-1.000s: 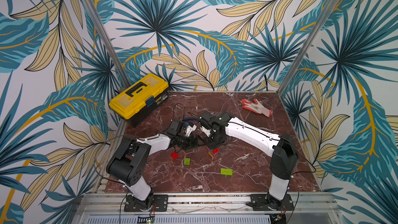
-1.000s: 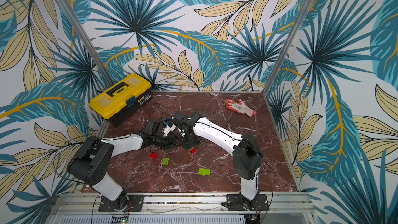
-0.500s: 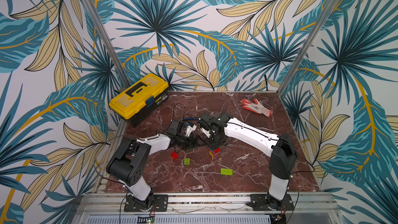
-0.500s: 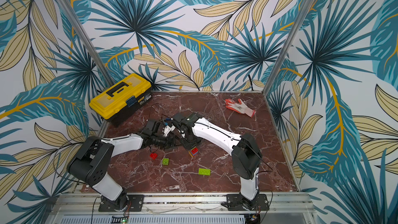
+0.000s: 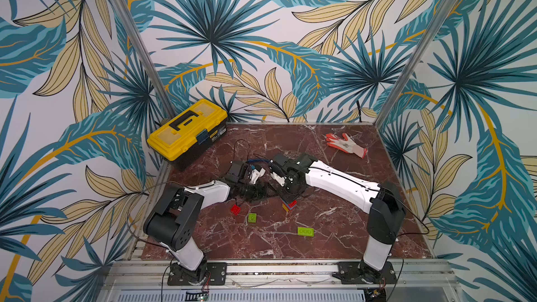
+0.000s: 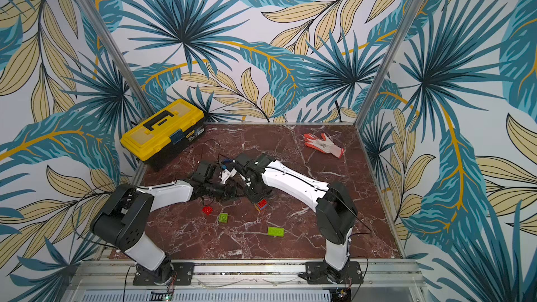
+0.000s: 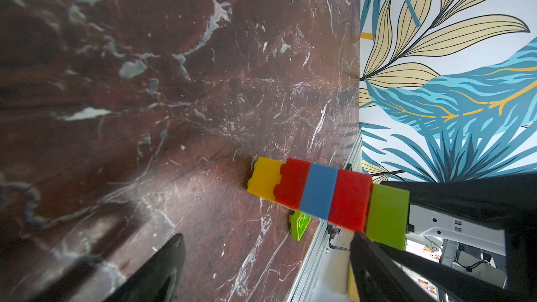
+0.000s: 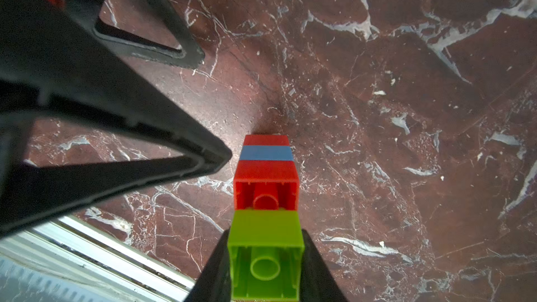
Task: Assemble a carrot with lego
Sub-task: Assemble the lego brick with the lego brick, then pick up the lego brick from the center of the board.
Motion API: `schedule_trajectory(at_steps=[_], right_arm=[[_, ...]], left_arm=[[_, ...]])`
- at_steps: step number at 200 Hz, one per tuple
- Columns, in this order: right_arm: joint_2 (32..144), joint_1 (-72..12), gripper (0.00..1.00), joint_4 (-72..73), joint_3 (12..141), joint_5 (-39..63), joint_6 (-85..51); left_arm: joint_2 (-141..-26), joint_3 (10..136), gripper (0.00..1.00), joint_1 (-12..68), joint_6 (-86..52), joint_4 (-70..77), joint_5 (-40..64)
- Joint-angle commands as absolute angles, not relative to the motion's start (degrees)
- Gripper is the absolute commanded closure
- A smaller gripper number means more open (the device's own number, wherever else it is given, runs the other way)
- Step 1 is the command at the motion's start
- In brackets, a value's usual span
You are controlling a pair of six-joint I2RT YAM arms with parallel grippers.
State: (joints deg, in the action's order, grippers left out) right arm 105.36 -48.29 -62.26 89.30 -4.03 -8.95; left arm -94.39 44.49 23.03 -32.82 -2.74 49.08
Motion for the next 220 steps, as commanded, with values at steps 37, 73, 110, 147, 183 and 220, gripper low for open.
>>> schedule_trajectory(at_steps=[37,73,110,147,183,220], right_arm=[[108.3,-46.5,0.64,-62.3,84.3,-4.0,-8.1],[107.1,-46.5,0.57,-62.3,87.5,-3.6,-6.8],[105.6,-46.4,0.47,-61.9,90.7,-3.0,-6.9],[101.5,-46.4,0.28,-62.3,90.9,-4.1,-7.3],[87.8,-46.4,0.01,-61.4,83.2,-8.7,-7.7],[72.9,-46.5,0.01,-58.4,67.4,-11.1,-7.7]], left_arm=[[-93.6,44.0,0.11,22.8,-32.3,-2.1,49.4],[-93.5,44.1,0.1,22.8,-32.4,-2.2,49.6],[-93.4,44.1,0.1,22.8,-32.4,-2.2,49.6],[-93.4,44.1,0.1,22.9,-32.4,-2.2,49.7],[-92.6,43.9,0.1,22.1,-32.4,-2.2,50.0],[-90.0,42.3,0.05,21.4,-33.3,-2.2,49.1]])
